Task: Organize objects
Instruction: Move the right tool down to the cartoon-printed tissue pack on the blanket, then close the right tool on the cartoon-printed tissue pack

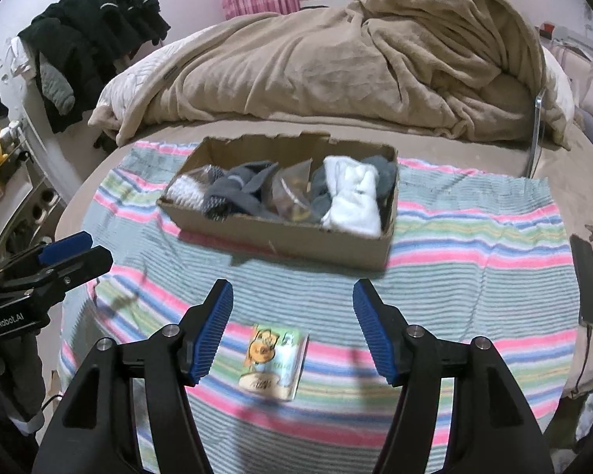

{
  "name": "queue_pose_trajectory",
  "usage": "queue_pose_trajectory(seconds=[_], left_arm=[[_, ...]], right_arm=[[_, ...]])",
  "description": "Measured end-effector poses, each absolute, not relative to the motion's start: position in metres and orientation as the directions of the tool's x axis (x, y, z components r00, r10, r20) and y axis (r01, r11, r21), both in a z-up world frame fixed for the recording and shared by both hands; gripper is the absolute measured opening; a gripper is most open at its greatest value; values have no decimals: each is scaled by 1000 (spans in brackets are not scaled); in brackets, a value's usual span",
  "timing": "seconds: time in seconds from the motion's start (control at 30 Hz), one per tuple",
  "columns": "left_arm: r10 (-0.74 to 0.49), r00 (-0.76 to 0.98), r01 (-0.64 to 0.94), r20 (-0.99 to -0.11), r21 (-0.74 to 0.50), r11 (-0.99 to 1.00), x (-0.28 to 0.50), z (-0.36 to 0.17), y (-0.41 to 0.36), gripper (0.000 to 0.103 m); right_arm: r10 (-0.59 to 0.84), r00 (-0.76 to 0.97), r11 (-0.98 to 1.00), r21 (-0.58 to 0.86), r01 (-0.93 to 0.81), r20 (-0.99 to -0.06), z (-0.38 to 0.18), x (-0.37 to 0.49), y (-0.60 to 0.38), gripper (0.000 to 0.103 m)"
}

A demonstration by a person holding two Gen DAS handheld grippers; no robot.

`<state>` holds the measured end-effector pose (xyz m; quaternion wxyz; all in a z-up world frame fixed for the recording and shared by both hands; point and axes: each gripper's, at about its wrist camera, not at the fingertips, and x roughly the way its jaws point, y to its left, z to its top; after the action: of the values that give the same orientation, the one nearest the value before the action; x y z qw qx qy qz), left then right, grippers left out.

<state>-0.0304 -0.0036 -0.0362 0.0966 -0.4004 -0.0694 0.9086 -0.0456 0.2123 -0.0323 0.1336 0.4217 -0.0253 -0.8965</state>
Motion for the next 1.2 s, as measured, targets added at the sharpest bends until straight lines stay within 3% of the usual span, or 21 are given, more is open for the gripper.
queue_pose_trajectory(seconds=[1.2], left_arm=[[194, -568, -82, -800, -179, -980, -26, -105, -12, 73]], right_arm=[[-252, -402, -955, 159, 249, -881, -121, -55, 179, 67]])
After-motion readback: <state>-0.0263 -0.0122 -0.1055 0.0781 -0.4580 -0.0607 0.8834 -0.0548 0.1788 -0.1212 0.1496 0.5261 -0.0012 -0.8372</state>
